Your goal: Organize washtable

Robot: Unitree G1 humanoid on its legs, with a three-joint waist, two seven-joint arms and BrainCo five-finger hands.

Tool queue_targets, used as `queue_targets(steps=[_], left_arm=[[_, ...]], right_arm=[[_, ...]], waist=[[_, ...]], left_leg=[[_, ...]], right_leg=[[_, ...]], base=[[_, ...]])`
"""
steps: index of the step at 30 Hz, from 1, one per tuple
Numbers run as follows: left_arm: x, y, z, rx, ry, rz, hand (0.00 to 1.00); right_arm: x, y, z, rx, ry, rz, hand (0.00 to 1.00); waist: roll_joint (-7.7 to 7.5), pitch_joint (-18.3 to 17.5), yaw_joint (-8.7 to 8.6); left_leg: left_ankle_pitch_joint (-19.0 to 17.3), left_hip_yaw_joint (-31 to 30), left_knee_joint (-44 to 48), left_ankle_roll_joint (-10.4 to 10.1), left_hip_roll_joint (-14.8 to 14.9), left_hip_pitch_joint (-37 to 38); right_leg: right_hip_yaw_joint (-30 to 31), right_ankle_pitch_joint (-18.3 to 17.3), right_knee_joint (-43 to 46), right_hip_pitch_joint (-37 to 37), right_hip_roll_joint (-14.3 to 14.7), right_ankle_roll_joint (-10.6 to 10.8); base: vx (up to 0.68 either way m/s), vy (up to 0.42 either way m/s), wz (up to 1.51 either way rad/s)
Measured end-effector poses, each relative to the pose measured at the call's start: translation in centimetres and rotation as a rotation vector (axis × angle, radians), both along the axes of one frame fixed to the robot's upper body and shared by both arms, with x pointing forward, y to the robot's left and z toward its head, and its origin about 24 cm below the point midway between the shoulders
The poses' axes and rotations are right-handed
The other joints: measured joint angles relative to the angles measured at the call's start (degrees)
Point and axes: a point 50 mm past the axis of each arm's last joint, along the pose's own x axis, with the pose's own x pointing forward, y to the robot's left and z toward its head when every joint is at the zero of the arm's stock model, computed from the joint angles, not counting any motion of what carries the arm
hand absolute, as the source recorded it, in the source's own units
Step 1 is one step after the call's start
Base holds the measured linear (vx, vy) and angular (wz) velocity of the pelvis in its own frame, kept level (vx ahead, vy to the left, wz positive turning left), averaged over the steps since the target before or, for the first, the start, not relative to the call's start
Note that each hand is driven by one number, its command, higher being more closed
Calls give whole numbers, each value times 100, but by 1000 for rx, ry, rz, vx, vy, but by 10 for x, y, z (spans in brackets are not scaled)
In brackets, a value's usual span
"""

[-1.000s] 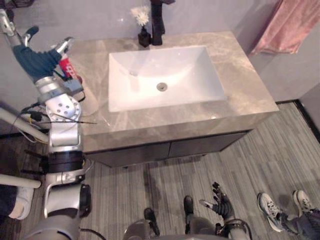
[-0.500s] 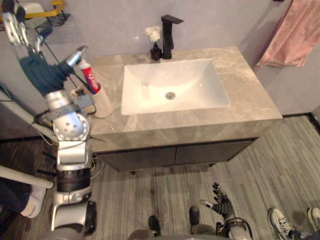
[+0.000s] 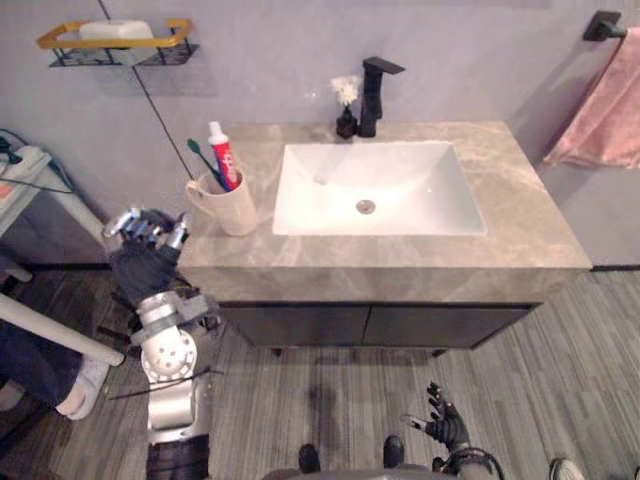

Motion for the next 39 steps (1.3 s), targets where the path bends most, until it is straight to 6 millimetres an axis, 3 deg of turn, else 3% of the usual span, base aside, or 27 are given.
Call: queue_targets(steps=[7,10,14,20,25,29,39], left_arm=[[10,-10,-37,-17,168,-76,100],[15,-11,-57,-27,270,-84,100],[21,-12,-66,-11,327,-104,100],[41,-3,-56,48,320,-100,100],[51,8,-37,56,267,-58,100],[59,9,-21,55,208,-42,100],[69,12,-10,62,185,-29,100]], right_arm=[[3,-1,-1,-2,3,-3,0],[7,0,0,-4,-6,-3,0],[9,-2,0,-15,-11,-18,0],[12,-3,1,-18,-21,-18,0],[15,-3,3,-24,-33,-19,0],[15,-4,3,-23,-33,-35,0],[15,-4,4,-28,-37,-35,0]], waist=[[-33,-13,6],[-142,21,-12],[-205,42,-5],[-300,156,-18],[-331,284,-137],[-324,434,-155],[-214,579,-183]], left_leg=[[92,-10,-173,-39,4,79],[106,27,-192,-51,34,80],[105,129,-229,-54,47,60],[118,229,-286,-34,42,16],[115,313,-279,-28,42,-140],[29,351,-168,-43,58,-171],[-116,423,119,-26,83,-445]], right_leg=[[-70,-8,4,7,-2,-1],[-51,-13,4,-19,28,-9],[14,-13,7,-101,37,-10],[136,-12,17,-232,50,-10],[252,-10,35,-434,46,-8],[303,-10,39,-436,49,-8],[402,-7,95,-646,37,-12]], base=[[-34,-6,2],[-17,-21,-6],[3,-10,-10],[20,-8,-11],[35,-15,-9],[10,-14,-5],[-8,-8,-4]])
